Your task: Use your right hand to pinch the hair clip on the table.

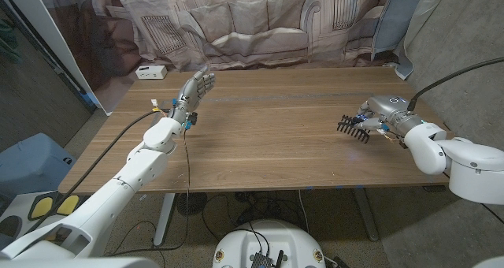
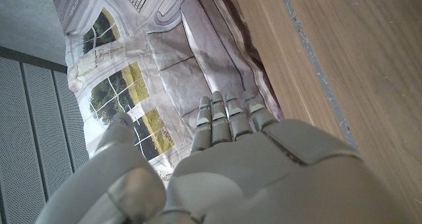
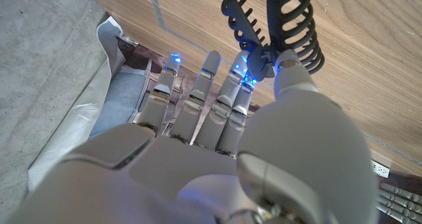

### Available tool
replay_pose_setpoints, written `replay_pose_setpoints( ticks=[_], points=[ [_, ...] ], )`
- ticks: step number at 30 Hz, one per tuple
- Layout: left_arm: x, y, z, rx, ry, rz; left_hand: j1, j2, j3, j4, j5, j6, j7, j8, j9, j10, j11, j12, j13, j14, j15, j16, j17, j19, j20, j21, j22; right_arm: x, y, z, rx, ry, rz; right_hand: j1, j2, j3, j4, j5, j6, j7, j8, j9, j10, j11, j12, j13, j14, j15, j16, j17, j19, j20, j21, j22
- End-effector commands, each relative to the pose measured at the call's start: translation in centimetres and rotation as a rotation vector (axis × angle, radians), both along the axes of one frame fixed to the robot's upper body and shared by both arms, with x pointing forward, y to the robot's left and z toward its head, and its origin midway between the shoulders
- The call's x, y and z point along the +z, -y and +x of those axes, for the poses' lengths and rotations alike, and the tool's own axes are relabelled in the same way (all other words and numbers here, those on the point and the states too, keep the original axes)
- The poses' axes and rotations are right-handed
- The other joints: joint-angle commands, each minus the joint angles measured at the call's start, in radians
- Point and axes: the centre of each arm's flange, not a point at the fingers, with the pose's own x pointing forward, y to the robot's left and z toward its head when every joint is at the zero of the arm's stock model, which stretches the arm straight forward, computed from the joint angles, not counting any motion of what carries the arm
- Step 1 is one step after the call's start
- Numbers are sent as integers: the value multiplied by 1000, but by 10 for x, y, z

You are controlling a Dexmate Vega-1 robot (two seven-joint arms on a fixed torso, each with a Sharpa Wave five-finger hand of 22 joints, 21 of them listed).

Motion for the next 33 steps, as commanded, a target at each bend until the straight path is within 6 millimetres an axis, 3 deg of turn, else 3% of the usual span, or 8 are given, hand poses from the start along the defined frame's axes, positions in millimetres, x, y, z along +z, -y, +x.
replay_pose_setpoints(
  ticks=[1,33],
  points=[
    [8,1,-1,1,10,7,8,6,4,-7,-2,9,5,-2,2,8,0,-2,5,2,-1,0,4,-2,-3,2,2,-1,2,-3,-5,10,19,92,90,-5,3,2,91,-84,6,5,7,-3,0,5,6,-96,-4,1,-1,-6,-1,0],
    [28,10,-4,-4,19,46,13,8,8,-12,-3,6,6,-3,2,5,1,-4,5,-2,0,-2,3,-6,-7,1,2,4,7,-7,8,10,15,95,93,-23,7,0,97,-84,2,5,11,3,-3,5,-6,-89,-15,-3,-9,3,-3,-1]
  ],
)
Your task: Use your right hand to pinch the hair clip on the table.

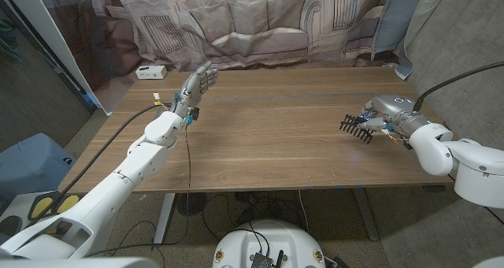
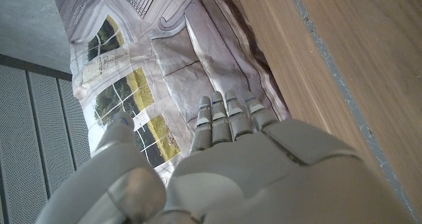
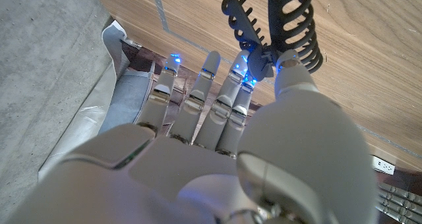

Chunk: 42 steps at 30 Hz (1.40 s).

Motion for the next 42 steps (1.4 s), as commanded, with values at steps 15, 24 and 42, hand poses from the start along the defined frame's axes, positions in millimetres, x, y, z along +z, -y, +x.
replay_pose_setpoints(
  ticks=[15,24,42],
  points=[
    [6,1,-3,10,12,0,11,2,4,-9,-3,6,6,-3,2,6,3,-3,5,-2,0,-2,3,-5,-4,0,1,-3,4,4,1,9,11,98,95,-11,-1,4,98,-88,1,5,8,6,-1,1,-3,-82,-4,-3,0,18,-1,-1],
    [2,0,-1,14,12,-12,12,2,4,-9,-3,6,6,-3,2,5,1,-4,5,-2,1,-2,3,-7,-4,0,1,-7,6,4,-1,-17,18,98,95,-13,0,4,98,-86,0,5,11,4,-1,1,1,-77,-6,-7,2,21,0,-1],
    [-2,-2,-4,16,18,-22,14,1,5,-11,-4,7,7,-3,2,6,2,-4,5,-3,-1,-2,3,-10,-6,0,1,-17,9,7,6,-17,40,97,96,-17,0,2,74,-94,-12,5,-25,6,-18,2,-11,-42,-19,-12,-4,26,-3,-1]
  ],
)
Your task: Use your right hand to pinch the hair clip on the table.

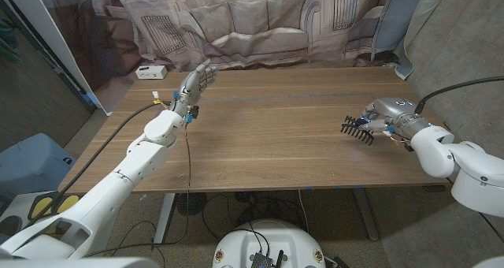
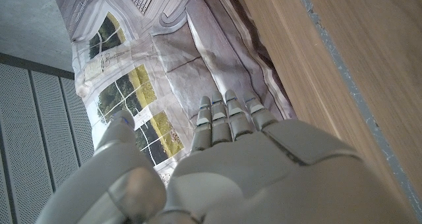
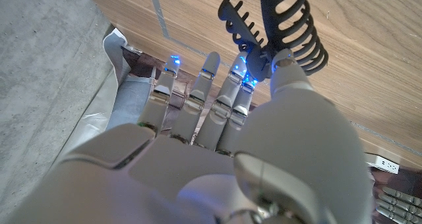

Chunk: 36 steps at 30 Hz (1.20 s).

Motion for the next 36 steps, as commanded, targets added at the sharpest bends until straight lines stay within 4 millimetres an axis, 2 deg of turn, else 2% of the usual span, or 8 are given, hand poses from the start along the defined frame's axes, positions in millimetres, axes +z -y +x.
replay_pose_setpoints(
  ticks=[1,13,25,36],
  points=[
    [-3,0,-1,-3,4,-11,15,1,0,-6,0,7,9,-3,3,6,0,-4,5,-3,-1,-2,3,-4,-2,0,1,-8,0,4,7,-11,17,61,62,0,2,2,70,-75,0,5,-11,-1,-3,2,-7,-45,-1,3,4,6,-3,-1],
    [-11,-4,-1,4,-10,-30,16,1,1,-6,0,7,6,-3,3,6,2,-4,5,-3,0,-1,3,-5,-1,1,1,-13,1,4,-7,-49,-3,63,60,-4,-1,-3,51,-77,-9,5,-36,-1,-12,3,-17,-40,-5,4,-2,8,-4,-1],
    [-8,-1,-3,1,5,-34,17,1,2,-7,0,6,8,-3,3,6,1,-4,5,-3,1,-2,3,-5,-1,1,1,-23,2,5,-27,-64,-16,70,58,-3,-8,-8,11,-83,-28,6,-85,-15,-28,5,-30,-32,-13,3,-9,8,-5,0],
    [-10,-1,-7,6,5,-29,17,1,3,-7,0,7,7,-3,3,8,2,-3,5,-1,1,-1,3,-6,-2,1,1,-32,5,2,-34,-78,-9,49,48,-19,0,-14,-3,-85,-36,6,-105,-14,-30,6,-41,-26,-14,7,-14,8,-5,0]
  ],
)
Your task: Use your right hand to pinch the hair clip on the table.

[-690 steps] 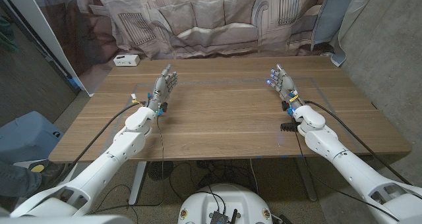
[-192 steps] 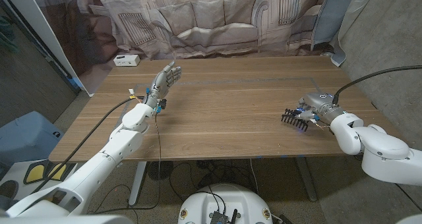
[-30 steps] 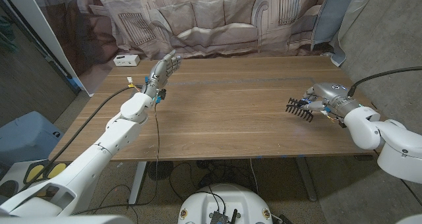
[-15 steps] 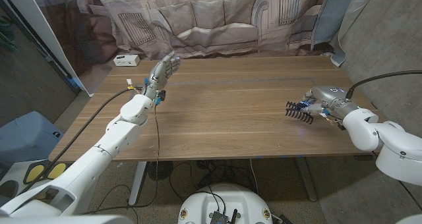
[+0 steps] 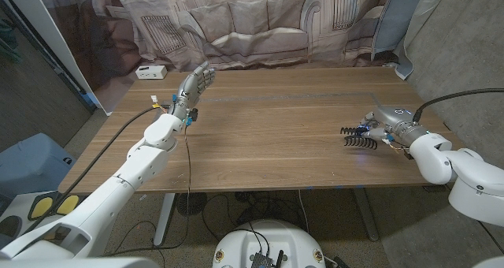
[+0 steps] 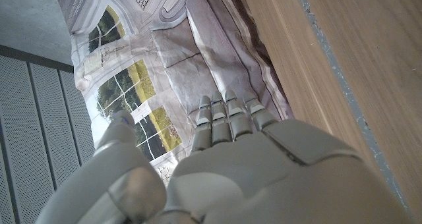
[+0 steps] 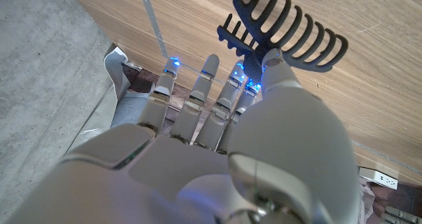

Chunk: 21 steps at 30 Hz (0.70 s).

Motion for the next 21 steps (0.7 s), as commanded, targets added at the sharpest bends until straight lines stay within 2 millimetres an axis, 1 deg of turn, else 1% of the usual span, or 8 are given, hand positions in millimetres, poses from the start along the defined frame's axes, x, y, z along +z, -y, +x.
replay_pose_setpoints(
  ticks=[1,6,9,12,21],
  points=[
    [0,1,-5,5,6,4,11,-6,3,-7,0,4,3,-3,3,8,3,-3,5,-1,1,-1,3,-2,1,1,1,-11,2,-1,-9,-17,1,-4,-3,-10,6,-6,18,-24,-2,6,-10,2,-3,3,-5,-37,-3,4,-6,0,-1,0],
    [-3,0,-6,6,5,1,11,-6,3,-7,0,4,4,-3,3,7,3,-4,5,-2,1,-1,3,-3,1,1,1,-15,2,0,-5,-32,-3,-10,-8,-12,6,-6,15,-26,-5,6,-16,2,-3,3,-2,-33,-8,-3,-6,0,0,0],
    [-6,-1,-6,5,-1,-6,11,-6,3,-7,0,4,4,-3,3,7,2,-4,5,-2,1,-1,3,-2,1,2,1,-16,2,-1,-8,-35,-7,-26,-13,-20,13,-8,11,-27,-7,6,-23,-1,-3,4,-3,-29,-9,-2,-7,0,1,1],
    [-8,-1,-6,5,-4,-10,11,-6,3,-7,0,4,4,-3,3,7,3,-4,5,-3,2,-1,3,-2,1,2,1,-16,2,-1,-10,-39,-9,-37,-17,-26,17,-10,3,-26,-12,5,-28,2,-3,4,-8,-28,-11,-2,-7,0,1,1],
    [-6,0,-6,4,3,-9,11,-6,3,-7,0,5,4,-3,3,7,3,-4,5,-2,2,-1,3,-3,1,2,1,-15,3,1,-12,-43,-10,-57,-29,-38,20,-11,-15,-31,-22,4,-50,-2,-6,4,-21,-26,-14,0,-11,1,1,1]
  ],
)
